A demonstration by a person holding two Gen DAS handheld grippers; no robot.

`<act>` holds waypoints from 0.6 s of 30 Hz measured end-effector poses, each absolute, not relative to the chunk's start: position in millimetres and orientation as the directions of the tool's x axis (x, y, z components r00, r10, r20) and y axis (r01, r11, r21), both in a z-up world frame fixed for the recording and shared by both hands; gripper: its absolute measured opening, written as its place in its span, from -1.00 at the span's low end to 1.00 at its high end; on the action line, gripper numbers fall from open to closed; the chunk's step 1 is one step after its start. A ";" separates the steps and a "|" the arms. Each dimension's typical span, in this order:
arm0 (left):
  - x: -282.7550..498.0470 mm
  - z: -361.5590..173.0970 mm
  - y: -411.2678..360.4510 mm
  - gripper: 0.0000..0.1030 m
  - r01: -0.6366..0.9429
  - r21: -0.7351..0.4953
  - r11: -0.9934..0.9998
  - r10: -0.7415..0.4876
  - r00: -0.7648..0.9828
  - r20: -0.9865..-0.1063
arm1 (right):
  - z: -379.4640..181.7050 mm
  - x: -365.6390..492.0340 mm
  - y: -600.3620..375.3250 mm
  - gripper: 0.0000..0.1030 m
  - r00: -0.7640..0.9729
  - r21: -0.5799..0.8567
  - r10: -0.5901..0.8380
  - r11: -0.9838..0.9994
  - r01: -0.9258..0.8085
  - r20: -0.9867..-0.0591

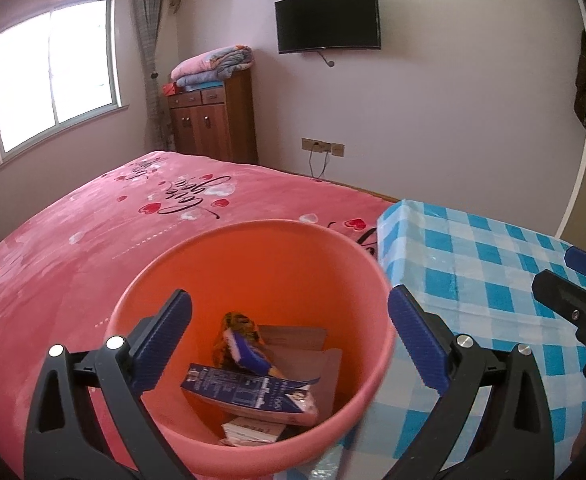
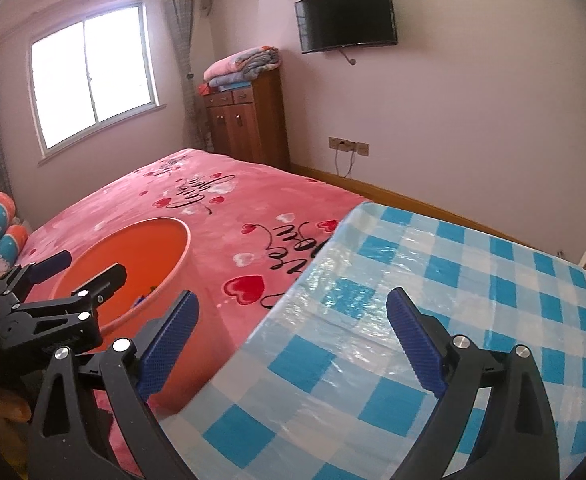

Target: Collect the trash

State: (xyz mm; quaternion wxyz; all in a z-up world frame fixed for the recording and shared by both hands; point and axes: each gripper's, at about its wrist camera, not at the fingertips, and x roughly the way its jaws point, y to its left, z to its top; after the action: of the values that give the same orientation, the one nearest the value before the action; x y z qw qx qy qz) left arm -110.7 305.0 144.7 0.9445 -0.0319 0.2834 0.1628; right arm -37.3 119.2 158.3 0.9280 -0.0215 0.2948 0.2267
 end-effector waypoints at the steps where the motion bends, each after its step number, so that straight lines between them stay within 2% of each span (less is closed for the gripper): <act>1: -110.0 144.8 302.0 0.92 -0.321 0.033 0.947 0.286 0.788 -0.546 | 157.8 -38.2 115.5 0.82 0.728 0.091 0.402 0.900 -0.427 -0.556; 18: -101.4 145.8 250.2 0.92 -0.232 0.034 0.972 0.213 0.812 -0.543 | 149.5 -52.1 59.7 0.82 0.773 0.090 0.320 0.941 -0.325 -0.549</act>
State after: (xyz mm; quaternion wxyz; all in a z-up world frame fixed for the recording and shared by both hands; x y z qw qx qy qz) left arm -101.4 250.2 145.8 0.9518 -0.0170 0.2830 0.1171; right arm -52.1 59.7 149.5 0.9414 -0.0050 0.2905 0.1713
